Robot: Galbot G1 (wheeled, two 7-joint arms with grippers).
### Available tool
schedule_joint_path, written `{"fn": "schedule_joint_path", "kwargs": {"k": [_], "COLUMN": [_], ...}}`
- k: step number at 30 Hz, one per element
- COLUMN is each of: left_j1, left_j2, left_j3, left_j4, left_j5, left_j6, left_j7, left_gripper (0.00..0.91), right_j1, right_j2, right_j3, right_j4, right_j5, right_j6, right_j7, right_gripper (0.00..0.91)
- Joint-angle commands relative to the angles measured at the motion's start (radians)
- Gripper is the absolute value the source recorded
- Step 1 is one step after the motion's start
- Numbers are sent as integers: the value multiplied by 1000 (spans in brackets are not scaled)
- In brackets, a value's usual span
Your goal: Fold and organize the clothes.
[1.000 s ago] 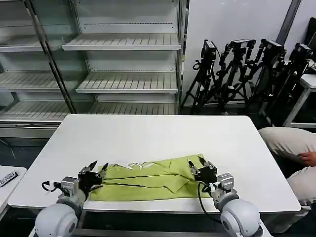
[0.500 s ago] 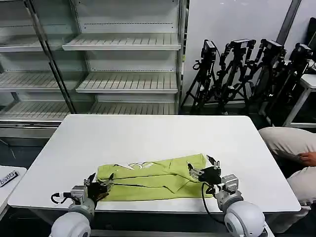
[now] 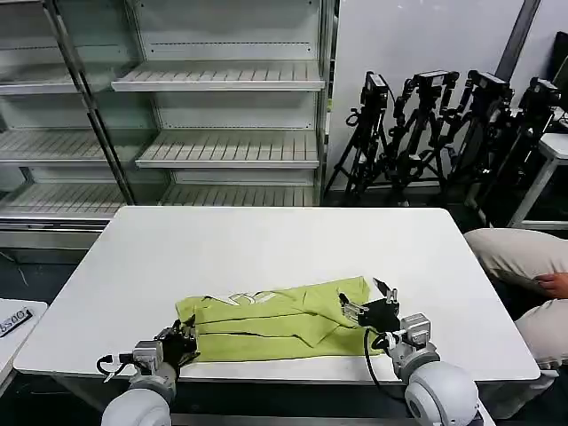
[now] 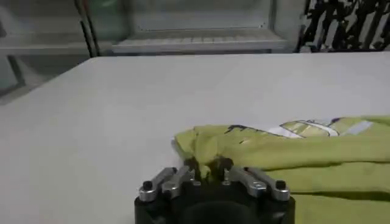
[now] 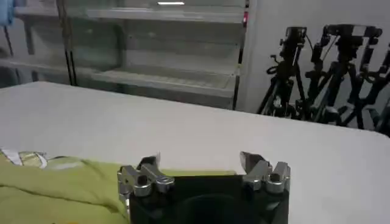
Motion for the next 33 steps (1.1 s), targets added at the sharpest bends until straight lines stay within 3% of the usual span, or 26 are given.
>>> {"fn": "schedule_joint_path", "kwargs": {"k": [1,11,16,19,25,33], "left_j1": [8,94,74,11,-83,-146], "left_j2": [63,285,329,292,147,-9], "left_j3": [-93,-443,-458,-313,-13,195], "left_j4": [29,47,-68,-166,-229,-194], "left_j5": [131,202,174,130,124,202], "left_j6": [4,4,6,7,7,7], "left_j7": [73,260,312,286,270,268], "left_gripper": [10,10,10,10,10,10], "right_j1": [1,-14,-15,-11,-4,-12], "right_j2": [9,17,24,24,17,16], "right_j3": [21,28,33,38,53,86], "right_j4": [4,23,26,27,34,41], "right_j5": [6,14,10,6,-5,-15], "right_j6": [3,4,4,0,-14,-21], "right_j7": [-5,-9,-9,-6,3,8], "right_gripper": [907,907,907,907,907,907]}}
